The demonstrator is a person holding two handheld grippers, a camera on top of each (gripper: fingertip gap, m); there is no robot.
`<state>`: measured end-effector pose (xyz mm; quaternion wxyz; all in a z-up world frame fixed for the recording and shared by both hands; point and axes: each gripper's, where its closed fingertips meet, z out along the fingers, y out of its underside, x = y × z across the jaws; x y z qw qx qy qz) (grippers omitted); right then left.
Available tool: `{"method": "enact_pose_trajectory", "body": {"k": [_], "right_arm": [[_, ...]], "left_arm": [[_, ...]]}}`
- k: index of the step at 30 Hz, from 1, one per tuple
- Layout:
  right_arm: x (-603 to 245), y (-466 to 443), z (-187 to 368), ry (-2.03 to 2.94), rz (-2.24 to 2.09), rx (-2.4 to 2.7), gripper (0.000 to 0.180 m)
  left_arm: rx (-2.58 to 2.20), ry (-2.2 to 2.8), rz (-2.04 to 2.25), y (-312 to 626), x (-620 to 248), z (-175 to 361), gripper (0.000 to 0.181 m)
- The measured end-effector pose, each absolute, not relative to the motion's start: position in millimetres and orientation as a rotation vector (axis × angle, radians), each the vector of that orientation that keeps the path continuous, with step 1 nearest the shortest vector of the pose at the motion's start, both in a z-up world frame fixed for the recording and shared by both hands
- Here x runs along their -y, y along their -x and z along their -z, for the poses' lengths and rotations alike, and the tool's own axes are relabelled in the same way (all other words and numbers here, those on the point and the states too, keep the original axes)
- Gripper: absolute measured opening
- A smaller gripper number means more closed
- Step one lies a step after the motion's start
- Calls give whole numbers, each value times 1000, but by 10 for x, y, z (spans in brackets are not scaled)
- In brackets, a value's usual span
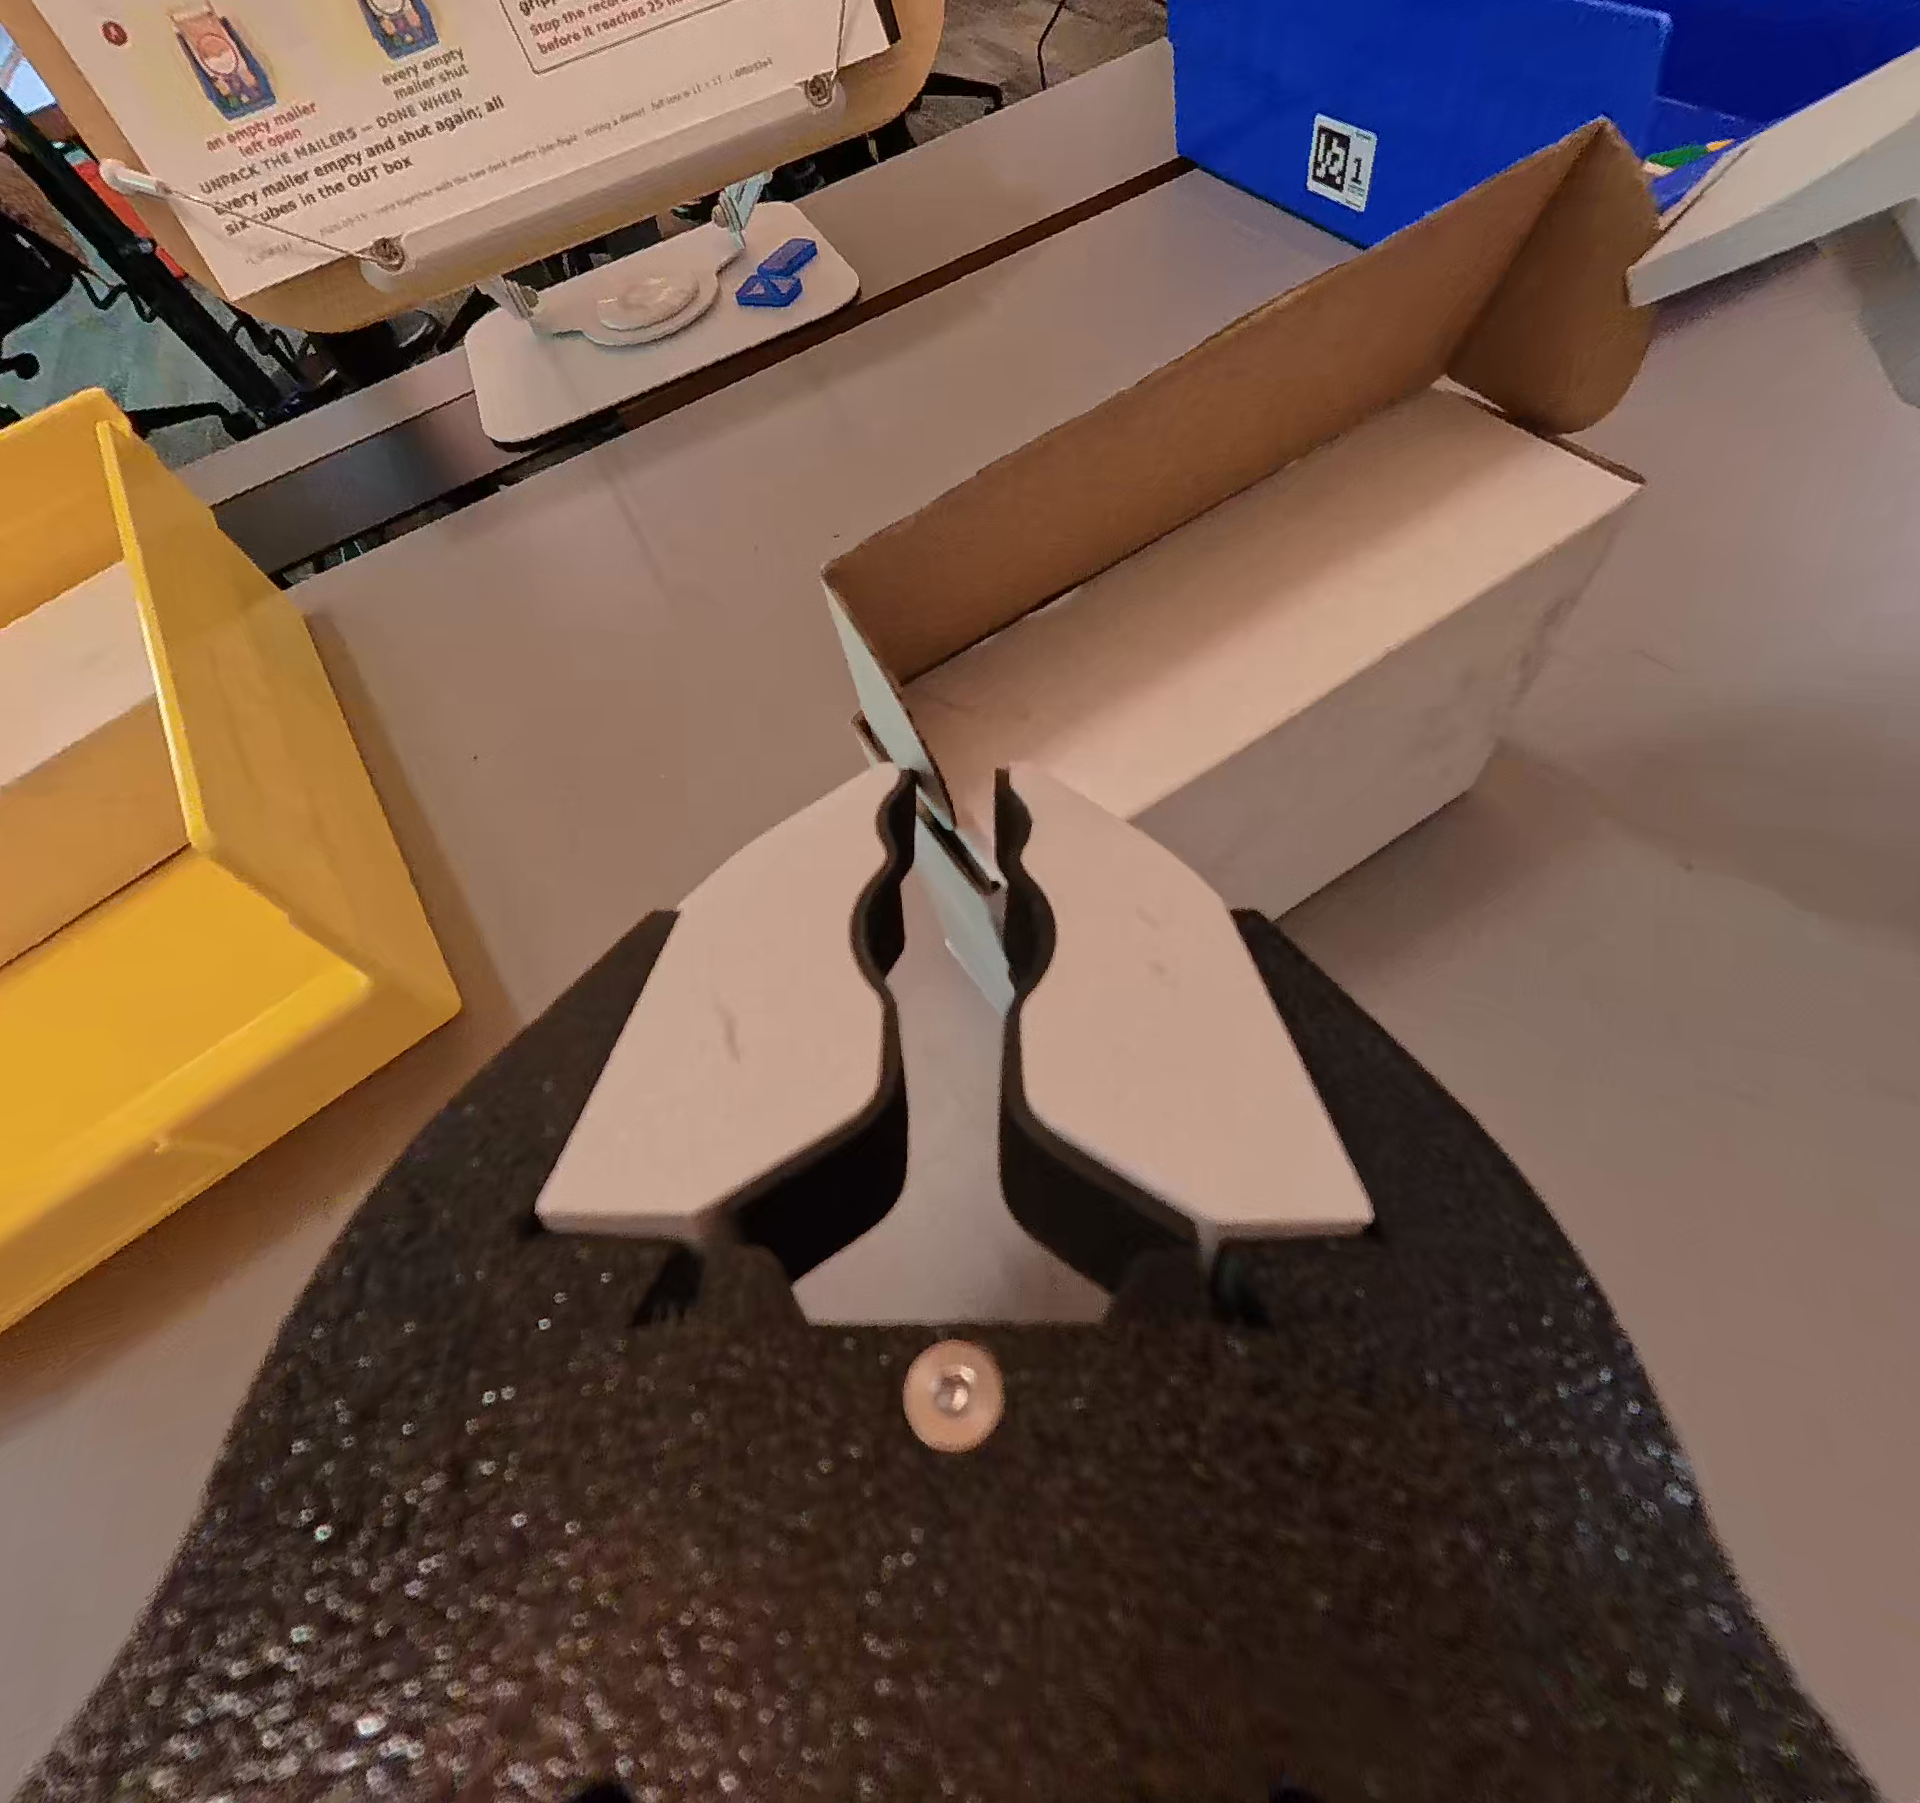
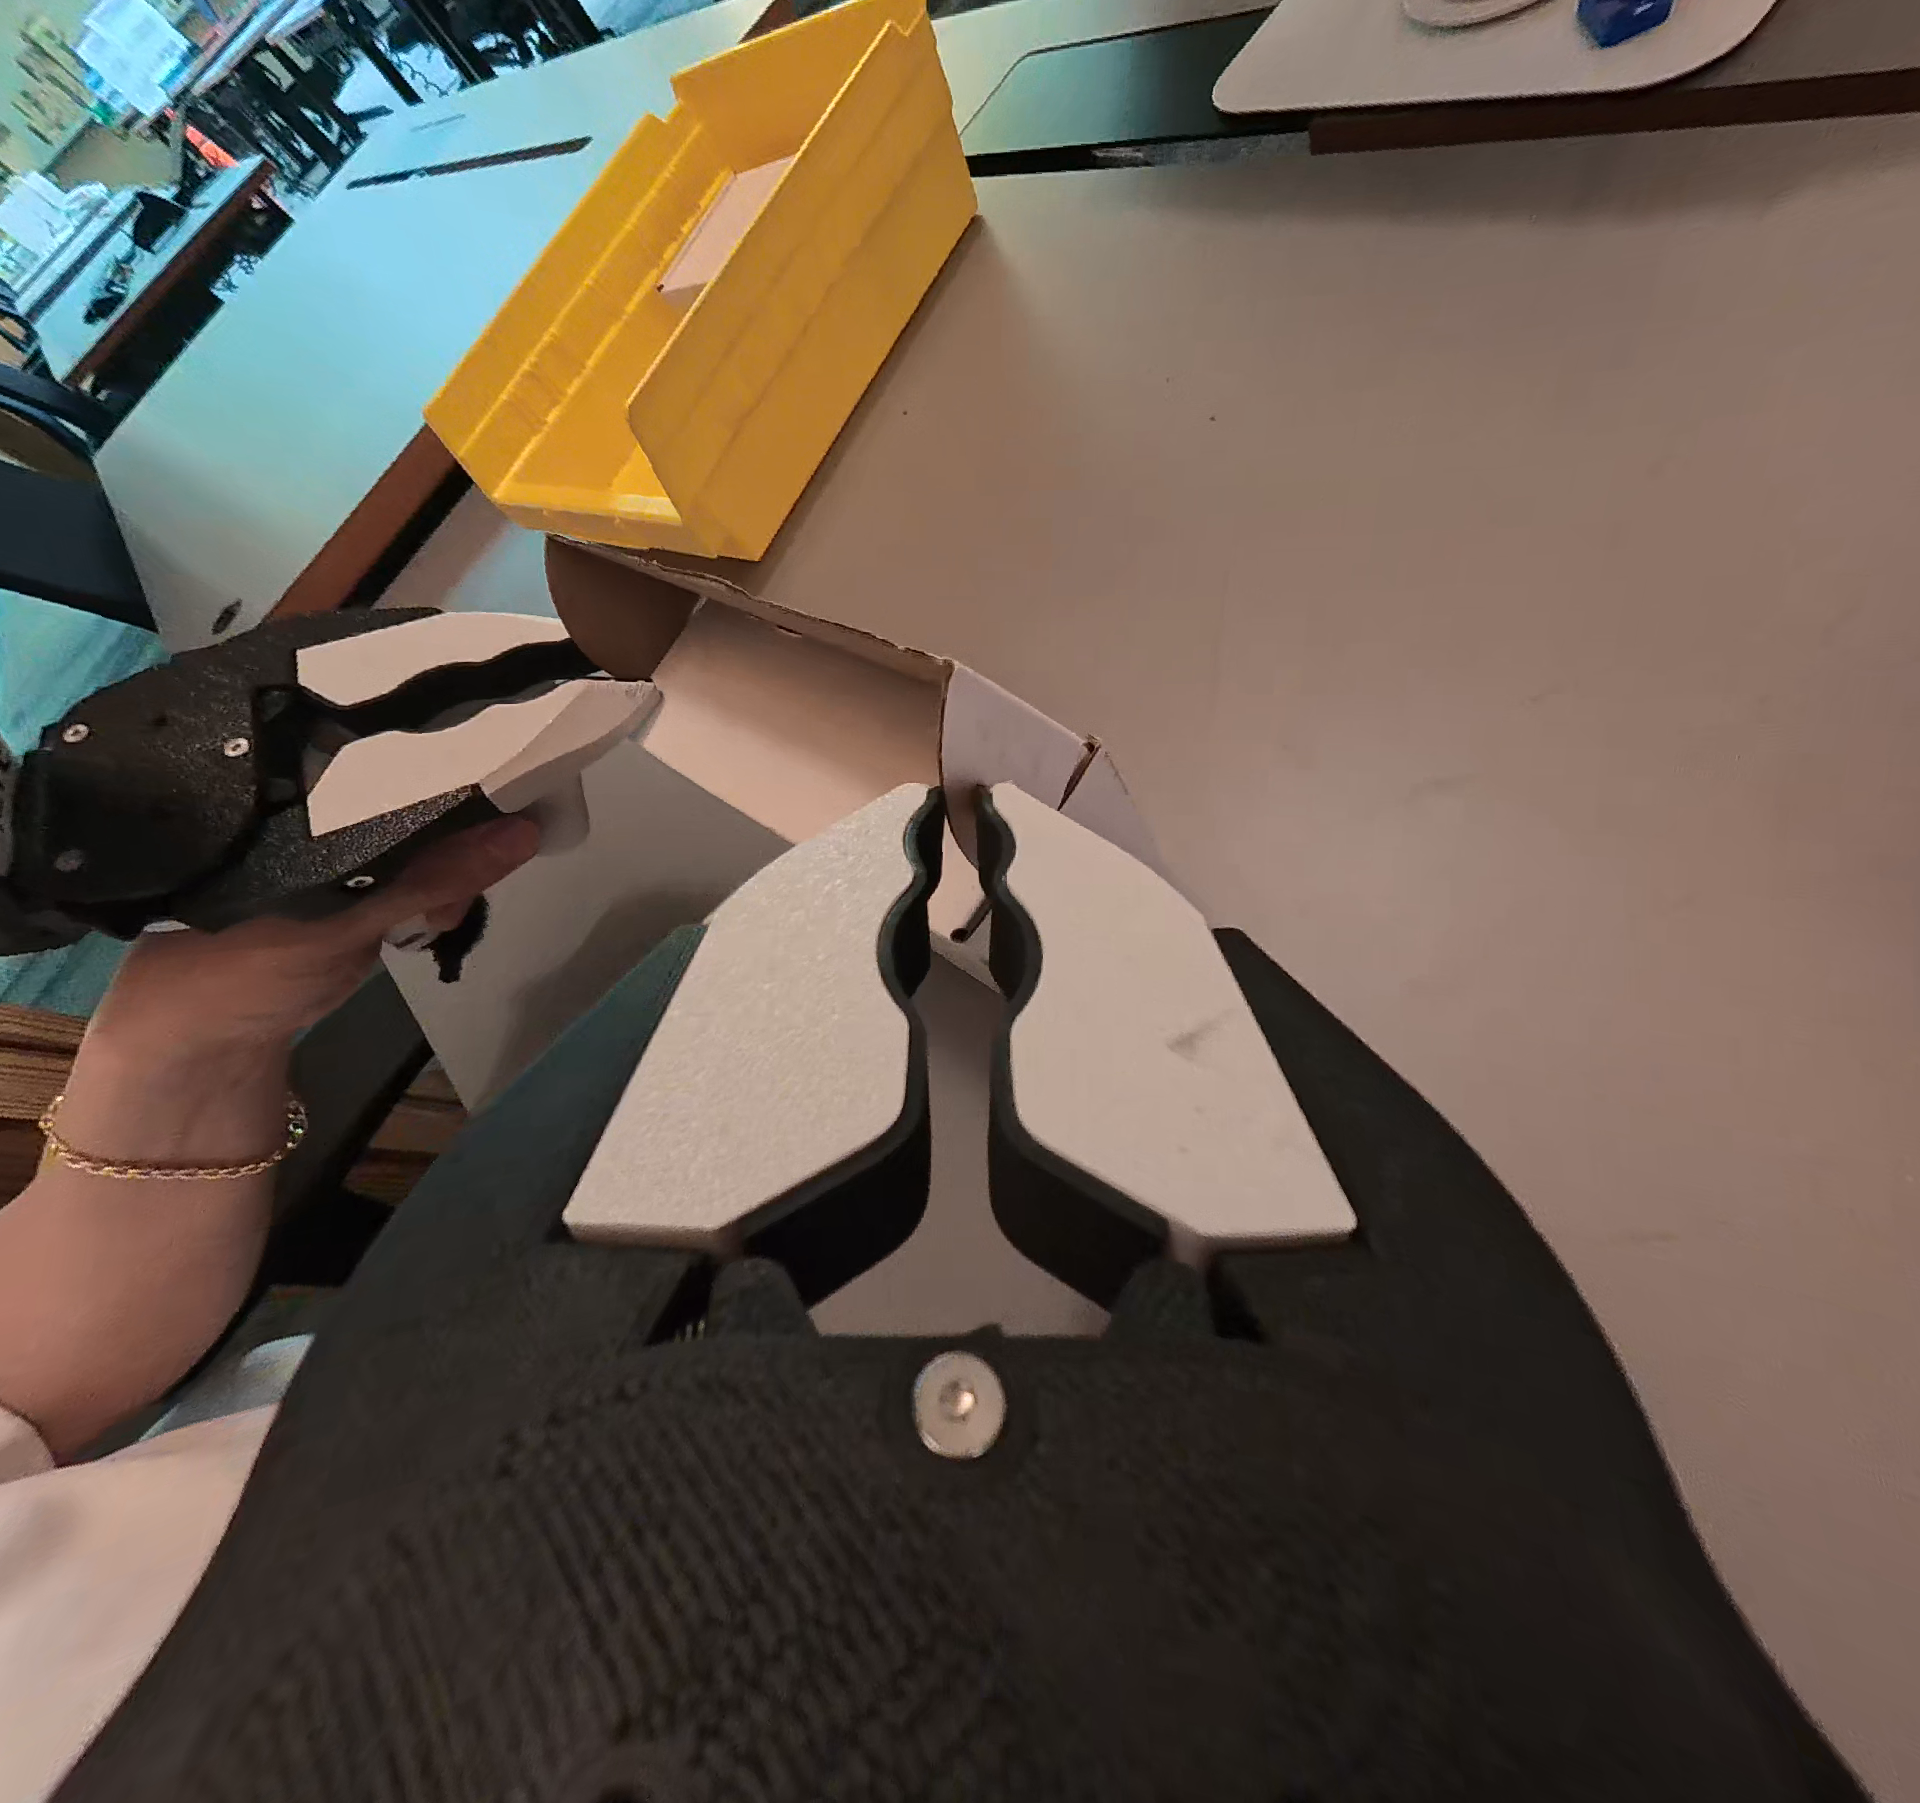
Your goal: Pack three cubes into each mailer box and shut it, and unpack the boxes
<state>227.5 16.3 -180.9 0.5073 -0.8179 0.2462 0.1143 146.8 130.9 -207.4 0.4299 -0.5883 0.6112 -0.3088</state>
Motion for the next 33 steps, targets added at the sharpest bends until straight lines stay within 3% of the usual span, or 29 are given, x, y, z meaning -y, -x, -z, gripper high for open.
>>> {"method": "enact_pose_trajectory", "body": {"k": [4,7,10,19,33], "right_arm": [[-161,-2263,1830,1986,-236,-569,7],[-167,-2193,1886,2010,-226,-545,20],[-140,-2263,1910,2014,-157,-547,6],[-226,-2285,1857,1933,-307,-678,7],[-137,-2273,1939,2120,-13,-465,4]], "left_arm": [[-1524,1467,772,-1461,-1306,2076,14],[-1509,1457,765,-1463,-1306,2073,14],[-1500,1448,768,-1473,-1308,2072,14],[-1486,1424,769,-1493,-1312,2070,14],[-1480,1398,769,-1483,-1282,2063,13]]}}
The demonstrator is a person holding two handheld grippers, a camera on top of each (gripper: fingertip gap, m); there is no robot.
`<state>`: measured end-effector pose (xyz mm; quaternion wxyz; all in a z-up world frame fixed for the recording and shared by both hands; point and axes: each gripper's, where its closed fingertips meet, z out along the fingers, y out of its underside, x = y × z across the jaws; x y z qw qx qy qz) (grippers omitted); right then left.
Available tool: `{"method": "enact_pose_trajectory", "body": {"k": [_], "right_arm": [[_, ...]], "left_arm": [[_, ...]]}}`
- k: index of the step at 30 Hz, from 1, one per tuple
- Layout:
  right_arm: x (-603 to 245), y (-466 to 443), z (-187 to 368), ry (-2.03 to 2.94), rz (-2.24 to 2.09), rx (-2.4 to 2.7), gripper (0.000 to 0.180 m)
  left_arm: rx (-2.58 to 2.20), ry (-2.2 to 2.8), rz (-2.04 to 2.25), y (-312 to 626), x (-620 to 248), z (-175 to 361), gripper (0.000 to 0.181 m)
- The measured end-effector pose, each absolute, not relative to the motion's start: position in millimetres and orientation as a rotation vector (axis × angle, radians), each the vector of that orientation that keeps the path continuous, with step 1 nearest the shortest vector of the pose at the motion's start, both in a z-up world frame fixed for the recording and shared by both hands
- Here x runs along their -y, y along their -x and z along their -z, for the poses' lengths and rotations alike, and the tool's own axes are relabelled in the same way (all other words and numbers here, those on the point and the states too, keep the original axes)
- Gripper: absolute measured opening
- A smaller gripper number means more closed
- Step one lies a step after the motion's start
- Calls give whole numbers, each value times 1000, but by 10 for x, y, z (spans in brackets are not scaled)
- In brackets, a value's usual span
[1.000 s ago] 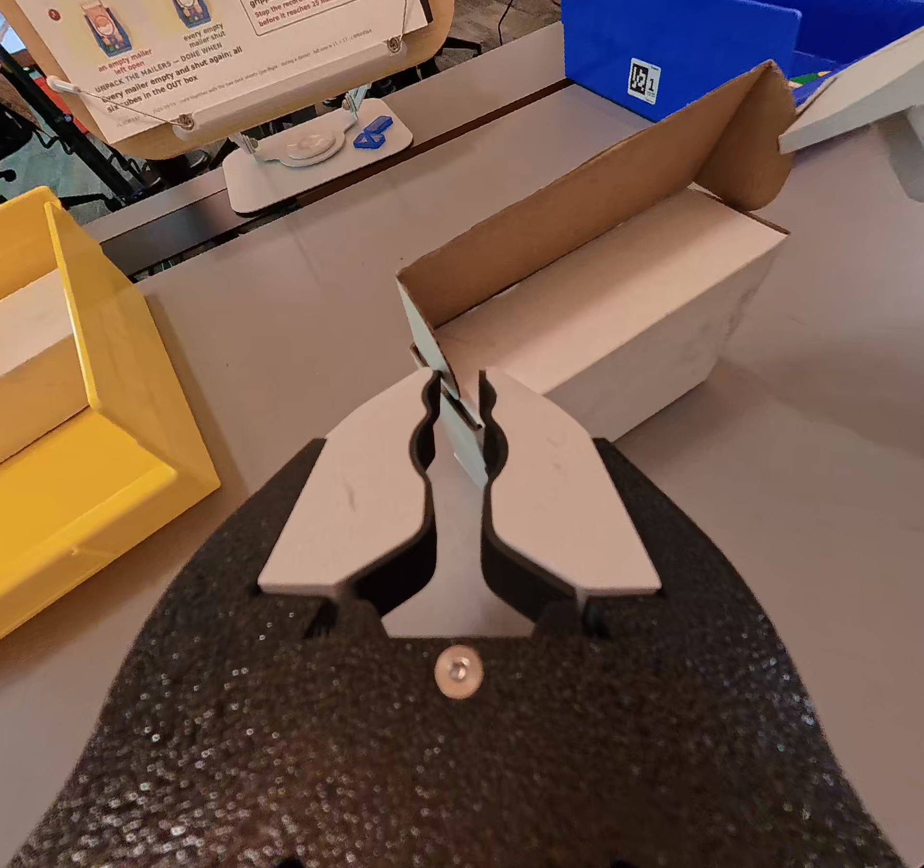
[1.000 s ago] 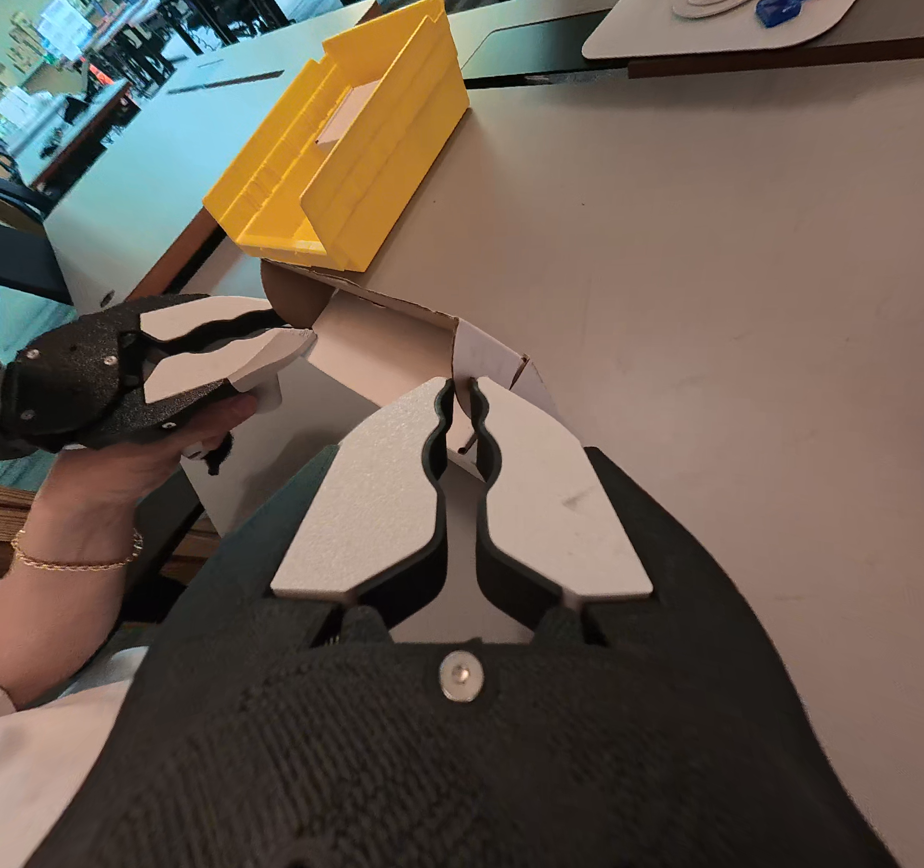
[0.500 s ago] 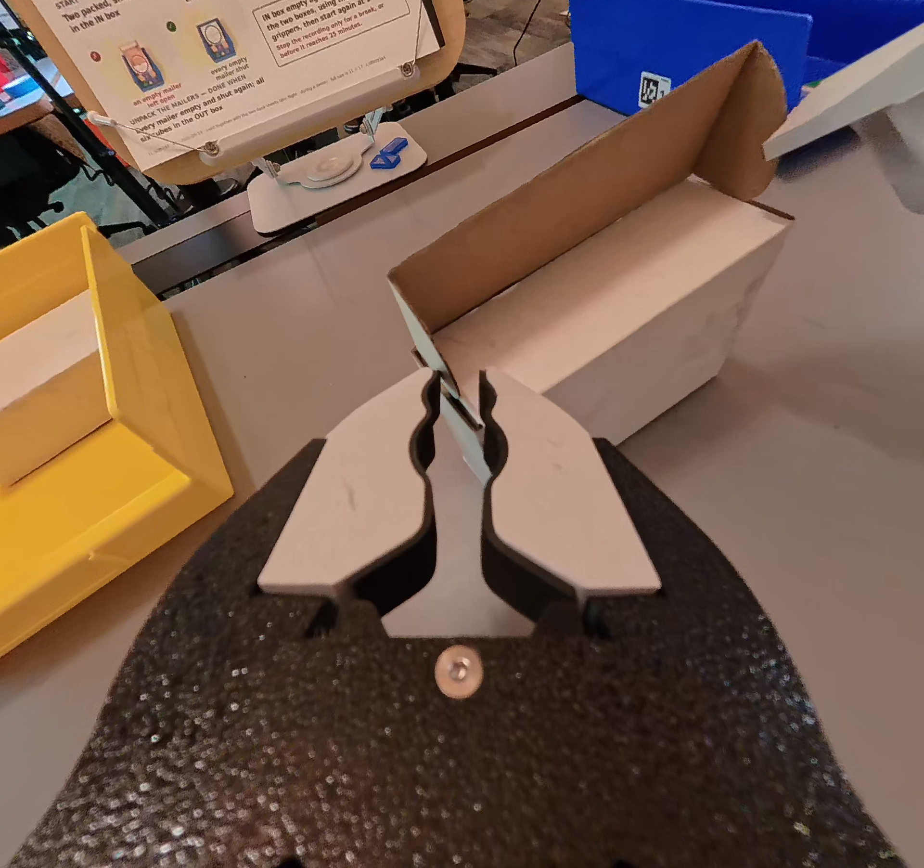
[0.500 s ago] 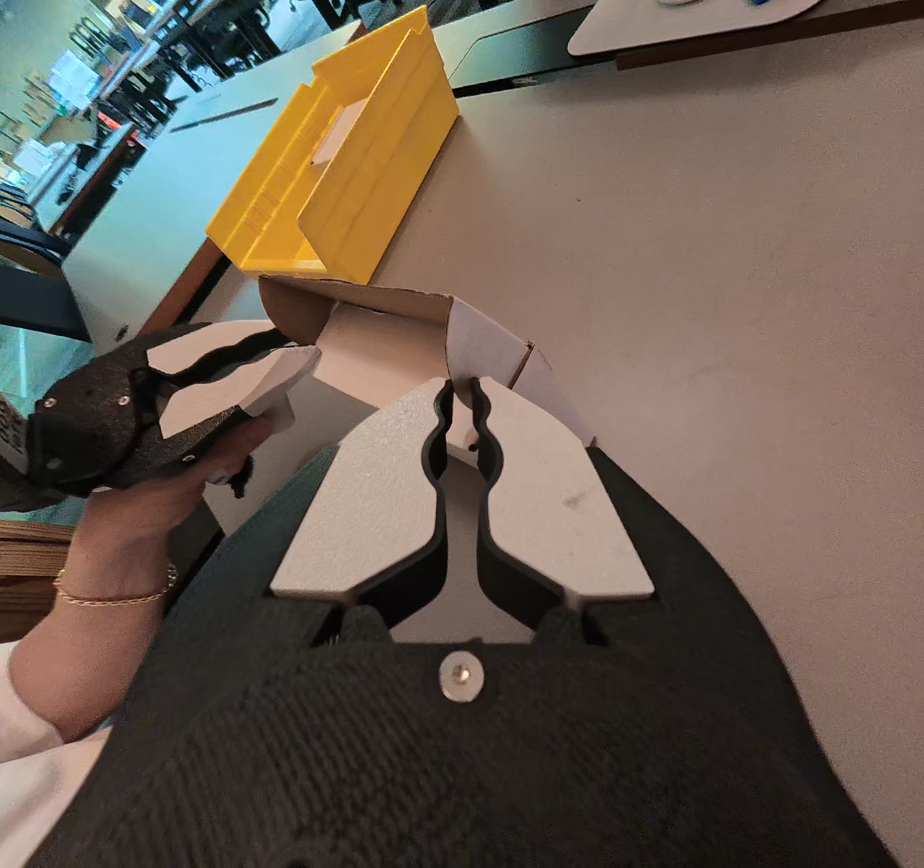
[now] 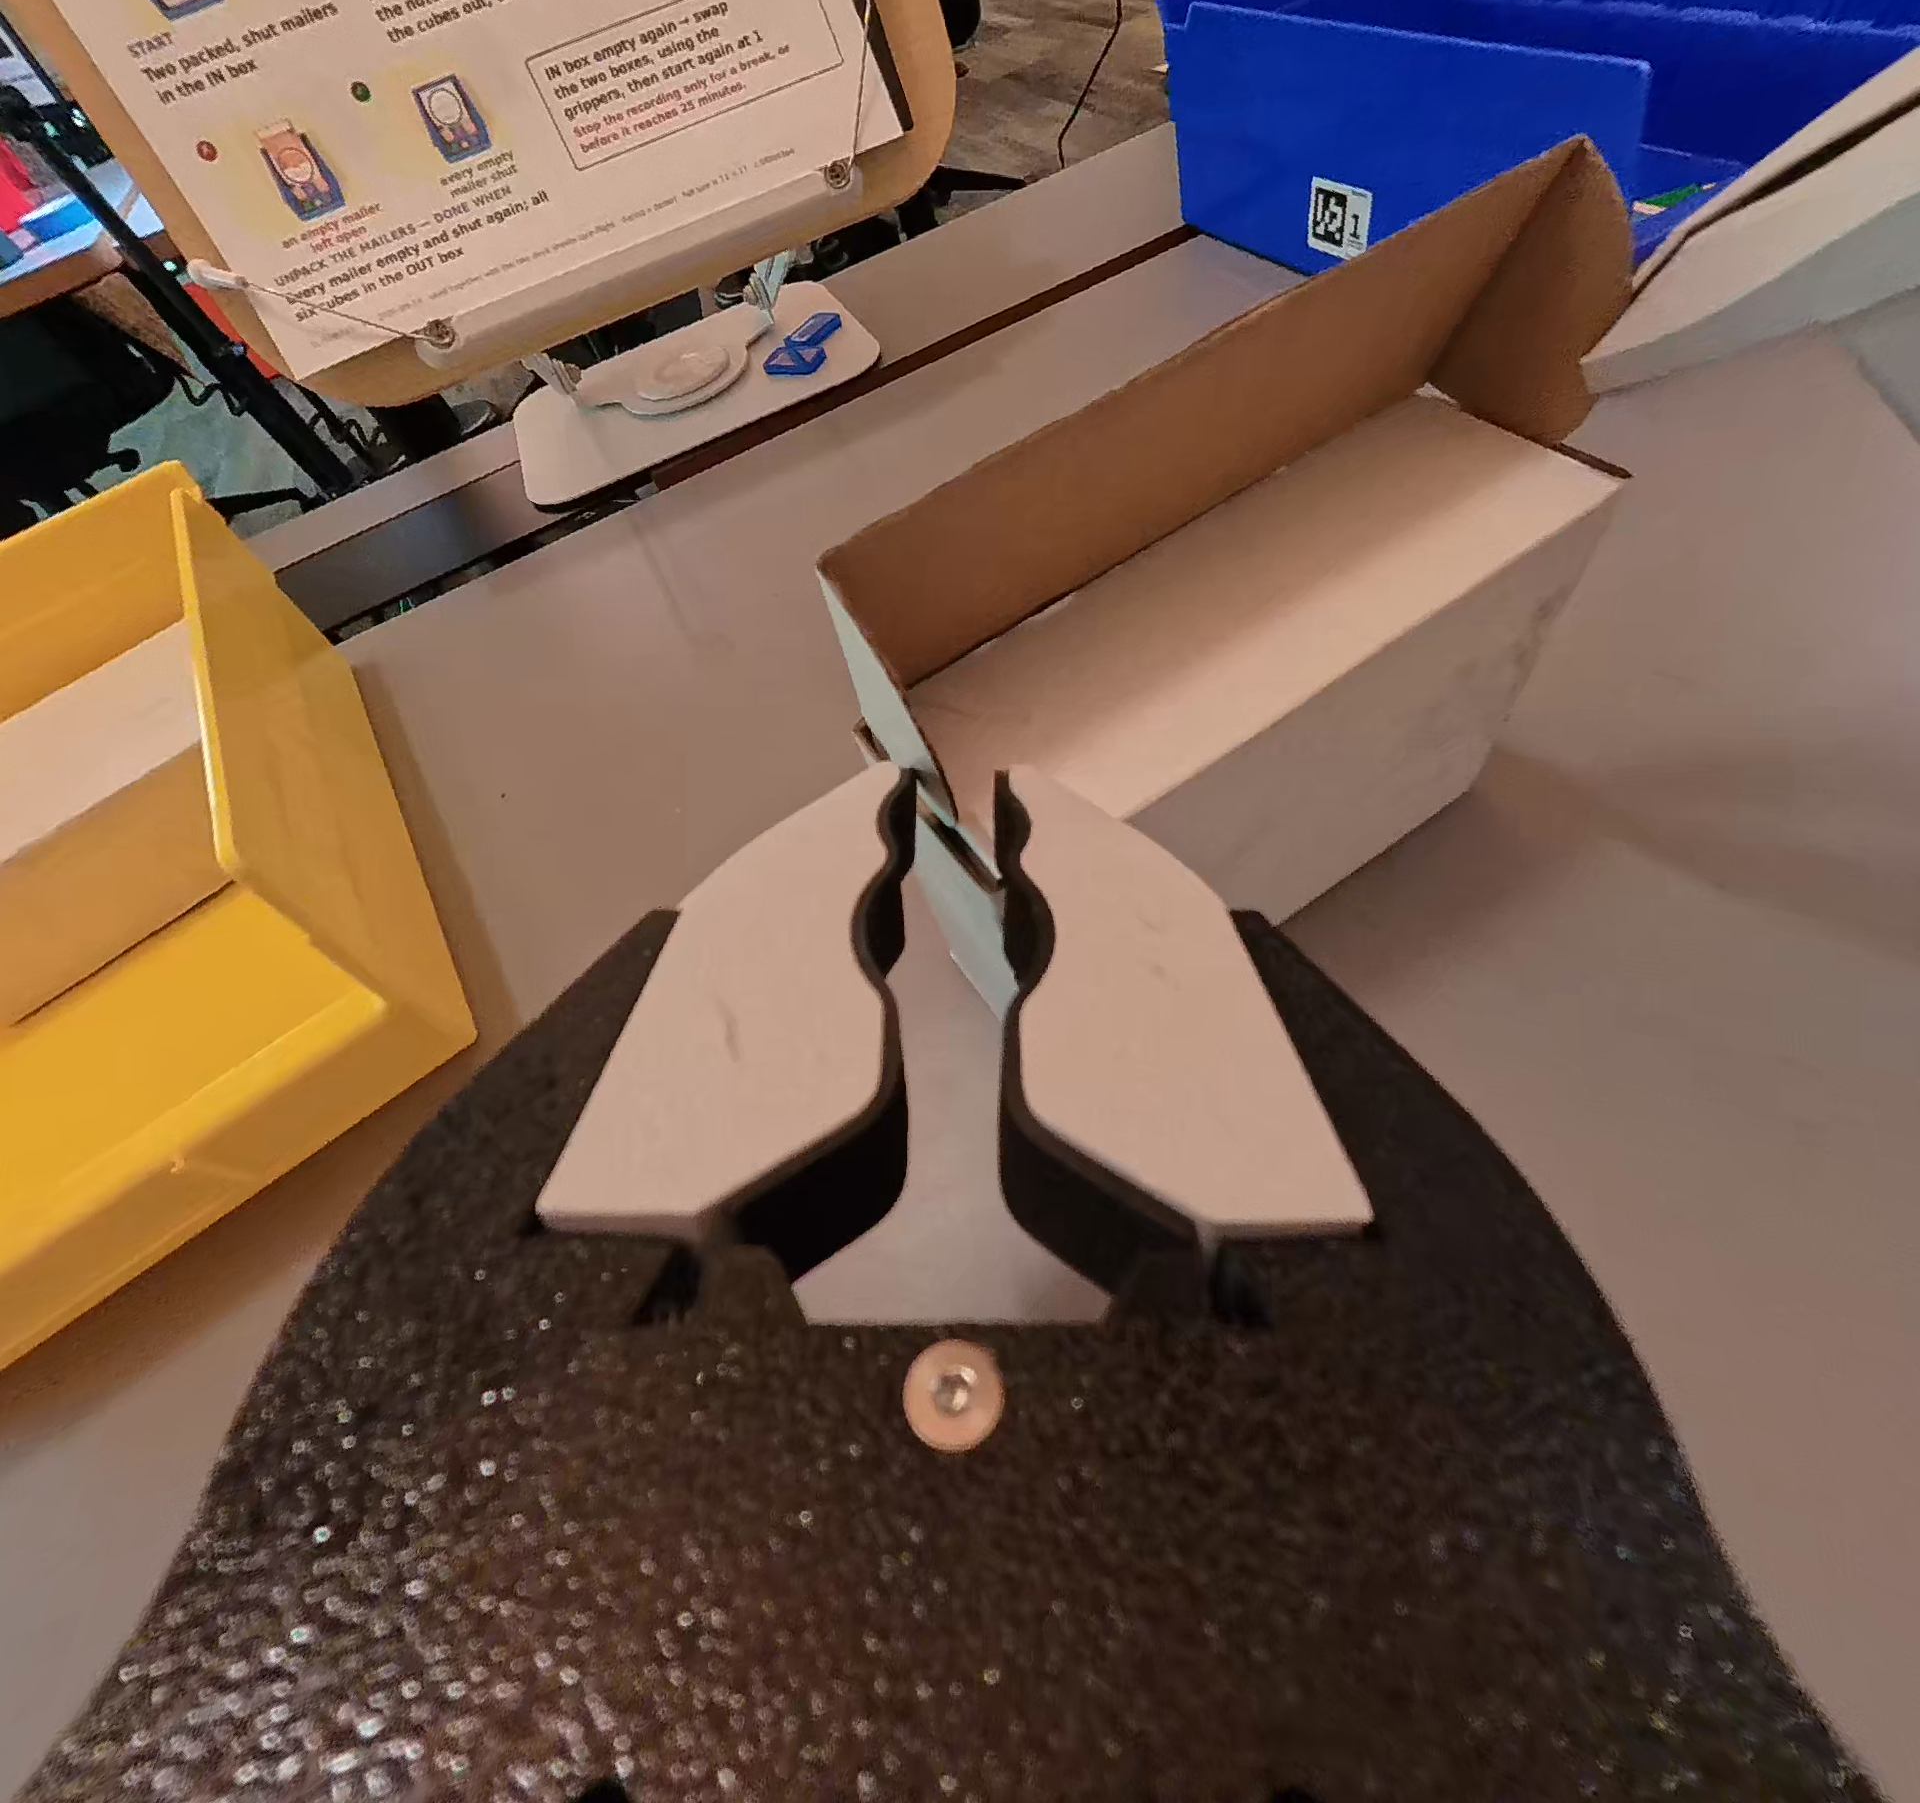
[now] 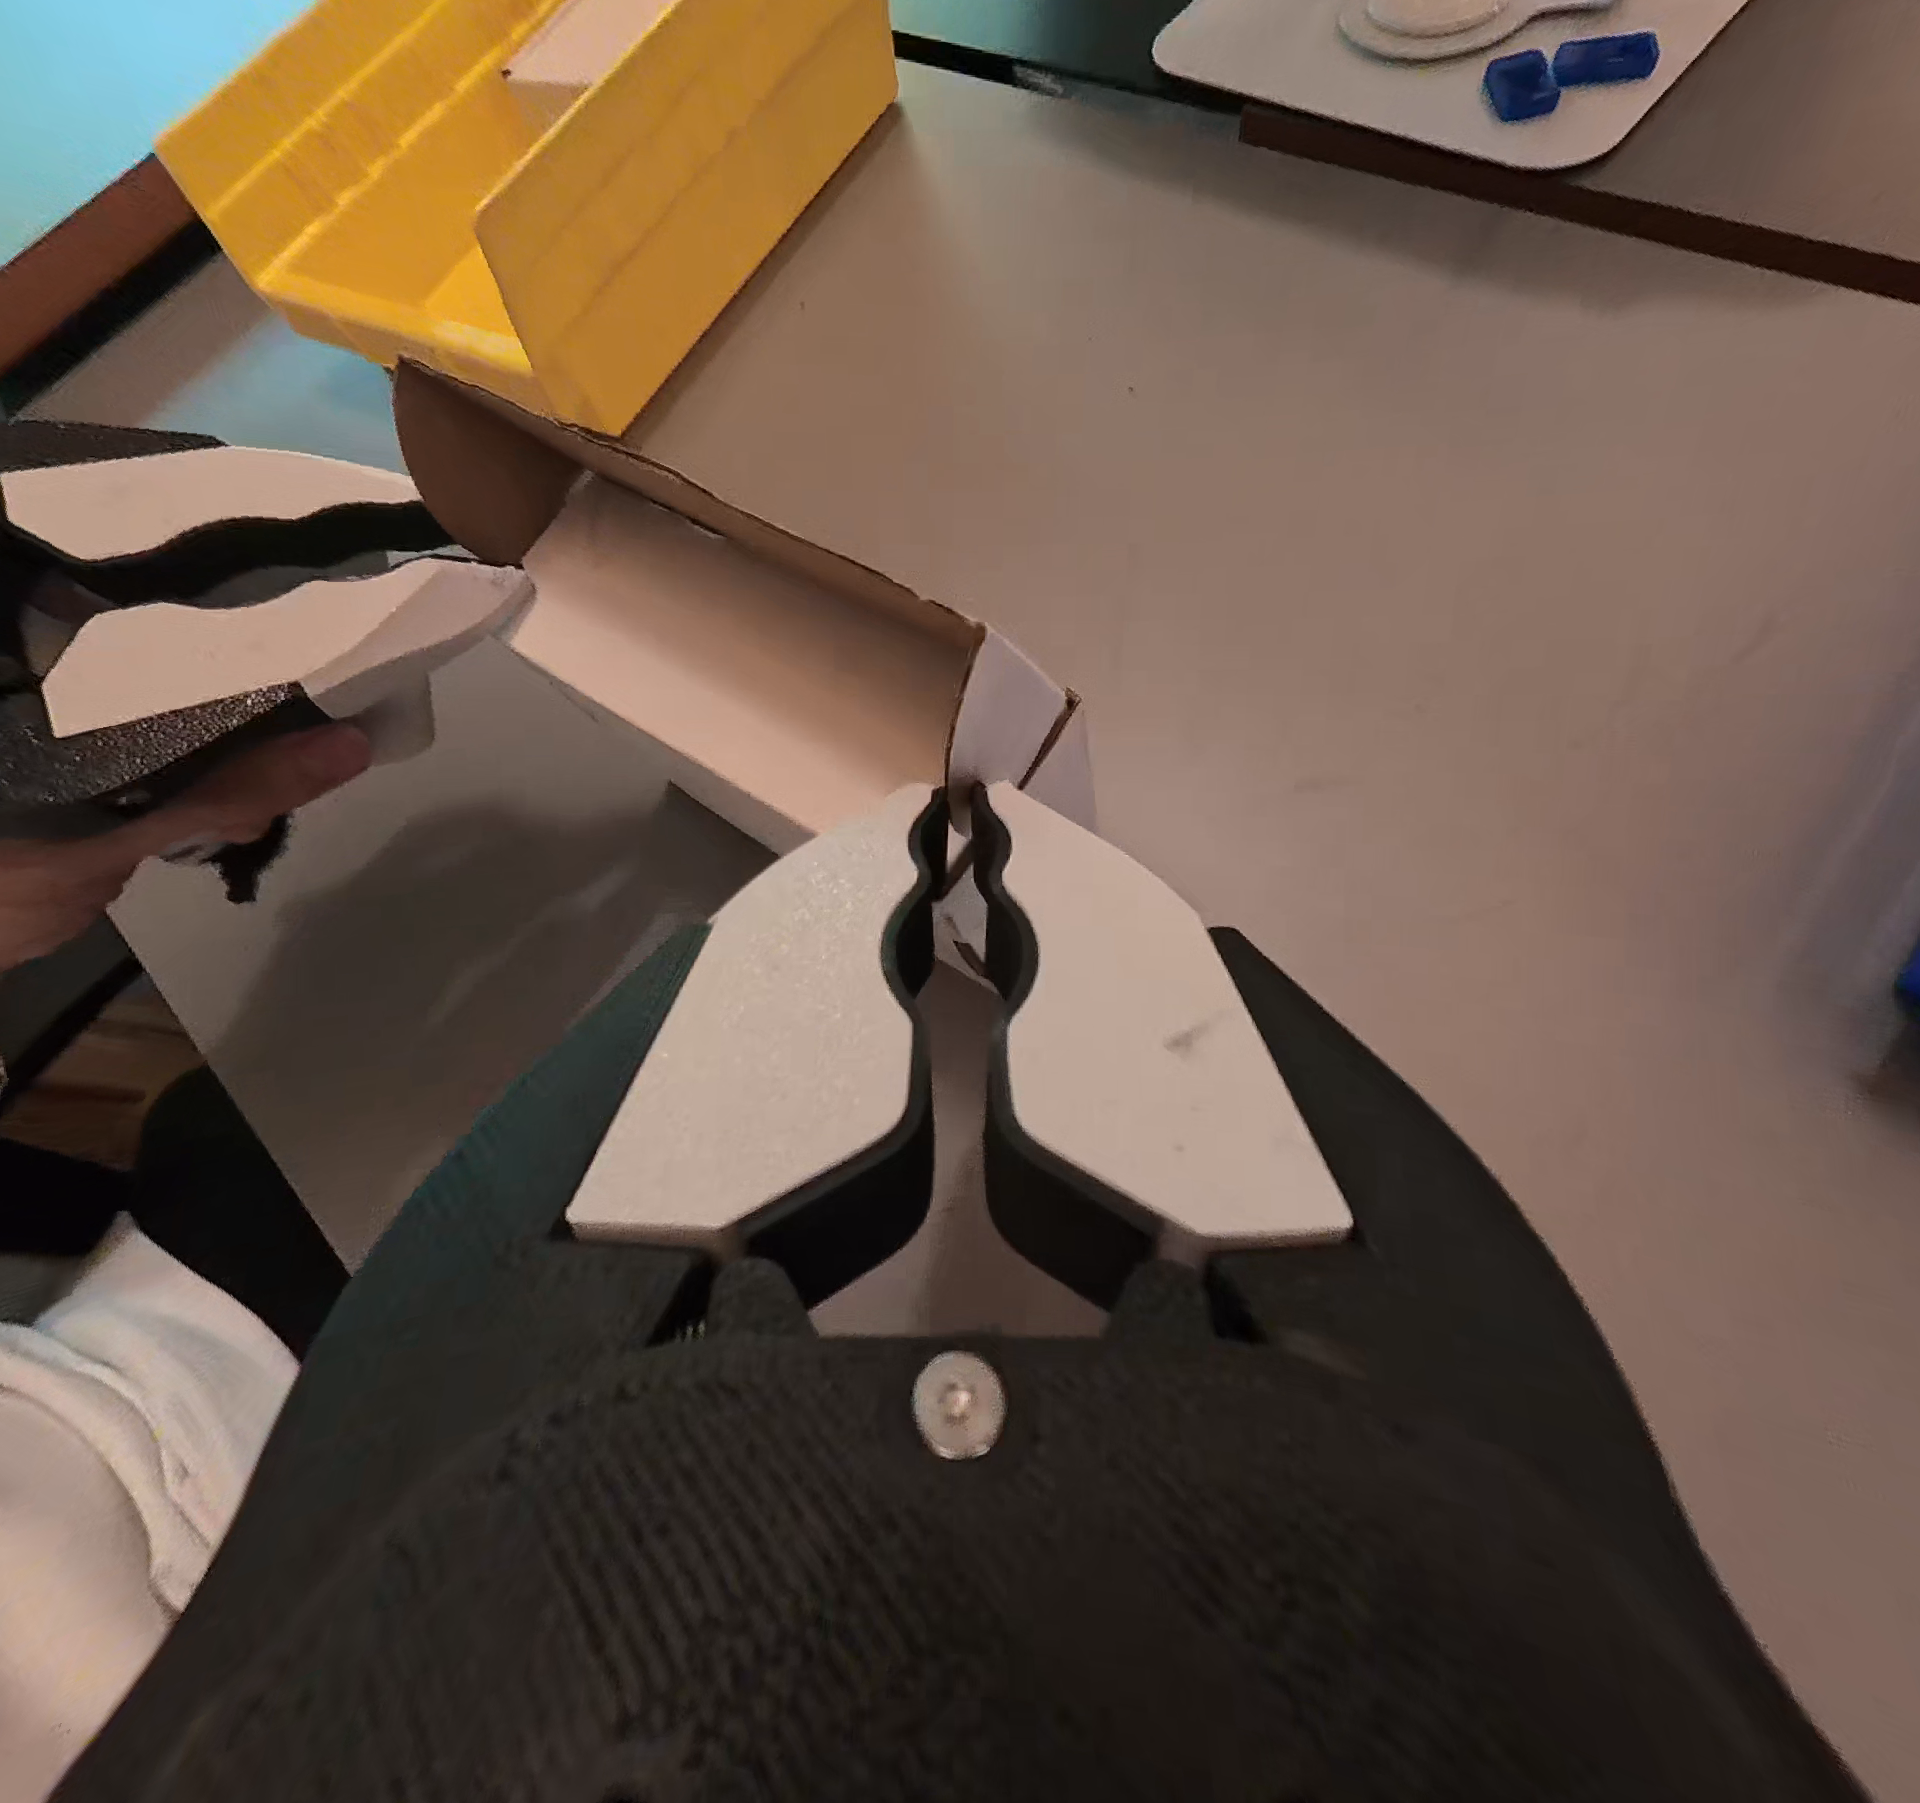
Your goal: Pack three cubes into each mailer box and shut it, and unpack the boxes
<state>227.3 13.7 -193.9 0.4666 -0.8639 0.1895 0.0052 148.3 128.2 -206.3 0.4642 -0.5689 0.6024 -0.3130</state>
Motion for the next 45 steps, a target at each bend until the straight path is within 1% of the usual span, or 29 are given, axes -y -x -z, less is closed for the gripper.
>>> {"method": "enact_pose_trajectory", "body": {"k": [7,9,13,16,17,19,20,21,24,26,33,37,40,45], "right_arm": [[-120,-2235,2000,2082,-78,-490,4],[-109,-2221,2065,2099,-98,-493,4],[-127,-2196,2063,2086,-106,-493,4],[-144,-2165,2060,2101,-101,-466,5],[-144,-2143,2054,2107,-110,-451,5],[-132,-2106,1968,2088,-125,-423,13],[-117,-2112,1872,2060,-108,-409,13],[-106,-2141,1743,2020,-61,-384,11],[-128,-2254,1353,1935,208,-202,4],[-199,-2338,1309,1983,342,-106,0],[-305,-2413,1717,2228,595,144,0],[-295,-2330,1815,2252,580,189,0],[-293,-2290,2007,2290,611,220,0],[-294,-2285,2023,2251,700,227,0]], "left_arm": [[-1523,1388,837,-1452,-1267,2059,15],[-1515,1415,912,-1396,-1311,1998,19],[-1387,1497,1191,-1279,-1392,1735,18],[-1400,1494,1305,-1227,-1328,1640,18],[-1410,1470,1301,-1220,-1322,1612,18],[-1411,1399,1239,-1224,-1362,1542,16],[-1408,1355,1187,-1233,-1403,1500,7],[-1414,1300,1135,-1247,-1434,1450,0],[-1529,1160,1012,-1367,-1421,1350,0],[-1576,1064,930,-1512,-1436,1301,0],[-1839,962,740,-1706,-1423,1672,0],[-1899,1029,705,-1636,-1397,1889,0],[-1859,1010,695,-1592,-1368,2039,0],[-1783,998,685,-1583,-1365,2053,0]]}}
